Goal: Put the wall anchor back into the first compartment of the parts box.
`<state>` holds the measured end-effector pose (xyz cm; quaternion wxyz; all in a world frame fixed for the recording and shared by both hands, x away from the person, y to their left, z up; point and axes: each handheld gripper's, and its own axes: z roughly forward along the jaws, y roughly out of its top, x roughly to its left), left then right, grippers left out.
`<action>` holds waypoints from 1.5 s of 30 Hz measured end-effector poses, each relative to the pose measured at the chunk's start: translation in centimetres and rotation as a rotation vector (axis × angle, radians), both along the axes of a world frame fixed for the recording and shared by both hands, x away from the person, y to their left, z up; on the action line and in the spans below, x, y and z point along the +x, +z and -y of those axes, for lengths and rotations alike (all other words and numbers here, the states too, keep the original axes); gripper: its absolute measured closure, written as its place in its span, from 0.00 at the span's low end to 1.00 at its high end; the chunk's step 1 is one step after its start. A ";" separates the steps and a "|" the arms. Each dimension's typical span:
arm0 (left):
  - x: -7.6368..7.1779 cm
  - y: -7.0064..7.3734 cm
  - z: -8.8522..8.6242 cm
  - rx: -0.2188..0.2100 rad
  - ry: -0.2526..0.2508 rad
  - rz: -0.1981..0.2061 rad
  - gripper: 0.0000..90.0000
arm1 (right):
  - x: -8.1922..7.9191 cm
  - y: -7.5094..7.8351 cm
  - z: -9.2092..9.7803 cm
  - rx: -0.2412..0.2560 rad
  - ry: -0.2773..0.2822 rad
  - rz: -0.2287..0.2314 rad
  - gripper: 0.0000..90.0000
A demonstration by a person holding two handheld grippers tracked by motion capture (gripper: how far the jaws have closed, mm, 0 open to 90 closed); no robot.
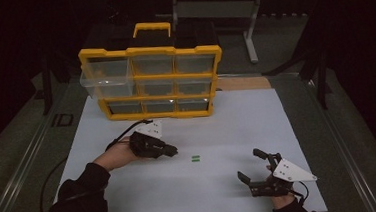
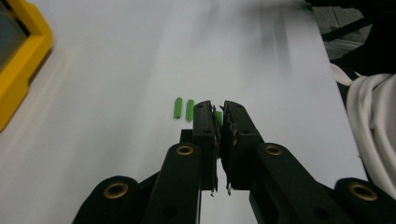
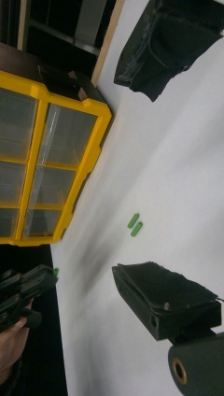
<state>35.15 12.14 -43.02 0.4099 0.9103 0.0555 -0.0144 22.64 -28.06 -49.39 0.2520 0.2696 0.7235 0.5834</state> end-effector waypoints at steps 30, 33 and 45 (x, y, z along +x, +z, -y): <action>-2.2 12.3 -9.4 -0.073 0.128 0.148 0.93 | 0.2 0.0 -0.4 -0.007 0.011 0.000 0.09; -2.1 13.8 -10.2 -0.090 0.143 0.166 0.93 | 0.2 0.0 -0.4 -0.007 0.012 -0.001 0.09; -0.3 19.3 -12.6 -0.147 0.278 0.261 0.93 | 0.3 0.0 -0.4 -0.006 0.011 -0.001 0.09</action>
